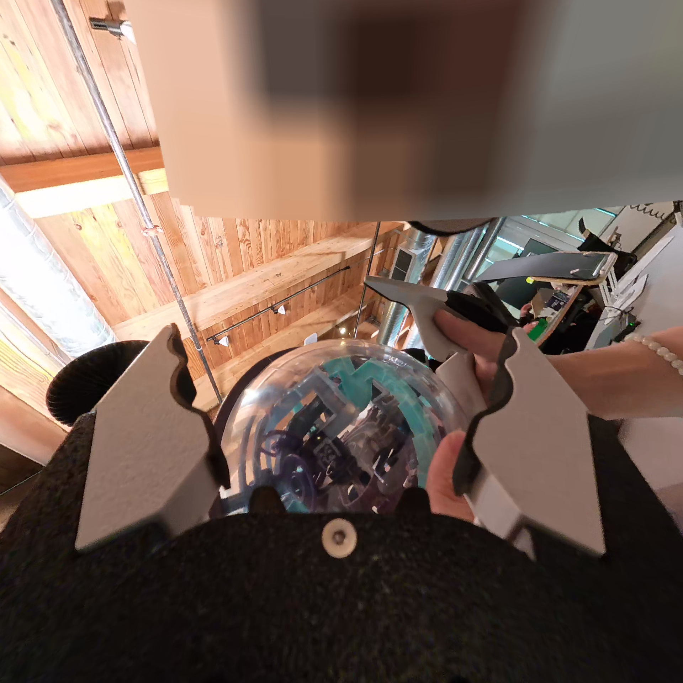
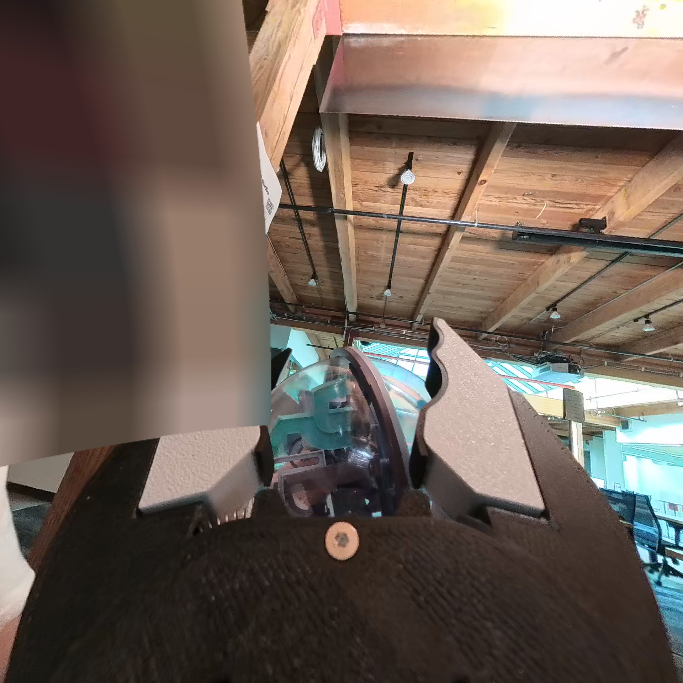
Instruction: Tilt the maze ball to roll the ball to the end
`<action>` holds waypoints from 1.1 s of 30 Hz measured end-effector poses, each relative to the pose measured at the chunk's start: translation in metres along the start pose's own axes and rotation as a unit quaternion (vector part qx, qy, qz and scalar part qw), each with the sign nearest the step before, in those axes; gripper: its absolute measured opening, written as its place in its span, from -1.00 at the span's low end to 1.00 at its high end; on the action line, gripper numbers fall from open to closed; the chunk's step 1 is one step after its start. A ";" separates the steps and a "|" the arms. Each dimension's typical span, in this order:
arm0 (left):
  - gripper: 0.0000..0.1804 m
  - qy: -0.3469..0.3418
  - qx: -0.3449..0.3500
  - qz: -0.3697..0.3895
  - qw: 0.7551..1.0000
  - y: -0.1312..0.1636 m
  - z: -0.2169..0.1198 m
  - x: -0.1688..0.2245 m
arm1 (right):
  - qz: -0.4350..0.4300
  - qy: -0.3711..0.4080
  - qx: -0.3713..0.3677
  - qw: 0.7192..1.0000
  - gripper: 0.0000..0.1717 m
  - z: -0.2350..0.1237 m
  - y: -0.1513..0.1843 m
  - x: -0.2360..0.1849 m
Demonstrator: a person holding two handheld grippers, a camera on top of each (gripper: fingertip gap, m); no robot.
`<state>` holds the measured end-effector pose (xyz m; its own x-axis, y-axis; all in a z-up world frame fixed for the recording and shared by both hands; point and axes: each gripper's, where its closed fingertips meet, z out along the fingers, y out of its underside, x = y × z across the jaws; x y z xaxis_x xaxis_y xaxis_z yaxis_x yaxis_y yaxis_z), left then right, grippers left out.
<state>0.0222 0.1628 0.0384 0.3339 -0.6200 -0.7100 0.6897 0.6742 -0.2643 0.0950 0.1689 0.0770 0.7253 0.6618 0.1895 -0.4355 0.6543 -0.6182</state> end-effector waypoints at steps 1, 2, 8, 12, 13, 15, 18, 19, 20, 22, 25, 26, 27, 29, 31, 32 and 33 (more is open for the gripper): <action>0.74 -0.006 0.006 -0.003 1.000 -0.001 -0.001 -0.002 | -0.001 0.000 0.001 1.000 0.04 0.001 -0.001 -0.001; 0.74 -0.012 0.013 -0.005 1.000 -0.002 -0.002 -0.004 | -0.003 0.001 0.001 1.000 0.03 0.001 -0.001 -0.001; 0.74 -0.001 0.012 0.050 0.999 -0.002 -0.003 0.005 | -0.025 0.011 -0.031 0.999 0.09 0.003 0.010 0.000; 0.74 0.035 0.014 0.120 0.992 -0.005 -0.002 0.022 | 0.006 0.005 0.003 1.000 0.06 0.002 0.000 -0.001; 0.74 0.038 0.017 0.130 0.991 -0.007 -0.002 0.024 | 0.010 0.003 0.012 1.000 0.05 0.001 -0.003 -0.001; 0.74 0.039 0.021 0.143 0.989 -0.009 -0.002 0.026 | 0.009 -0.001 0.019 1.000 0.04 0.001 -0.005 -0.003; 0.74 0.032 0.030 0.151 0.988 -0.010 -0.003 0.028 | 0.001 -0.005 0.025 1.000 0.05 0.003 -0.010 -0.008; 0.74 0.027 0.033 0.150 0.988 -0.011 -0.003 0.027 | -0.004 -0.007 0.026 1.000 0.06 0.004 -0.012 -0.010; 0.74 0.021 0.035 0.147 0.988 -0.010 -0.003 0.026 | -0.010 -0.009 0.026 1.000 0.05 0.005 -0.013 -0.012; 0.74 0.003 0.038 0.136 0.990 -0.010 -0.004 0.022 | -0.021 -0.011 0.021 1.000 0.04 0.007 -0.015 -0.015; 0.74 -0.017 0.045 0.118 0.992 -0.013 -0.004 0.015 | -0.027 -0.006 0.015 1.000 0.04 0.009 -0.015 -0.016; 0.74 -0.016 0.041 0.117 0.992 -0.013 -0.004 0.015 | -0.032 -0.003 0.009 0.999 0.06 0.009 -0.013 -0.015; 0.74 -0.015 0.036 0.118 0.992 -0.012 -0.003 0.014 | -0.033 0.000 0.005 0.999 0.08 0.009 -0.011 -0.014; 0.74 -0.014 0.017 0.118 0.993 -0.008 0.001 0.013 | -0.019 0.010 0.011 1.000 0.10 0.008 -0.011 -0.008; 0.74 -0.006 -0.005 0.117 0.993 -0.006 0.005 0.013 | 0.011 0.027 0.022 0.999 0.08 0.004 -0.012 0.003; 0.74 -0.004 -0.013 0.118 0.993 -0.005 0.007 0.012 | 0.029 0.035 0.026 0.999 0.07 0.002 -0.011 0.008; 0.74 0.000 -0.023 0.117 0.993 -0.004 0.009 0.012 | 0.045 0.042 0.029 0.998 0.06 0.000 -0.010 0.013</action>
<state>0.0287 0.1489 0.0371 0.4821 -0.4445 -0.7550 0.5630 0.8174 -0.1218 0.1084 0.1713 0.0858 0.7227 0.6876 0.0699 -0.5294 0.6158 -0.5836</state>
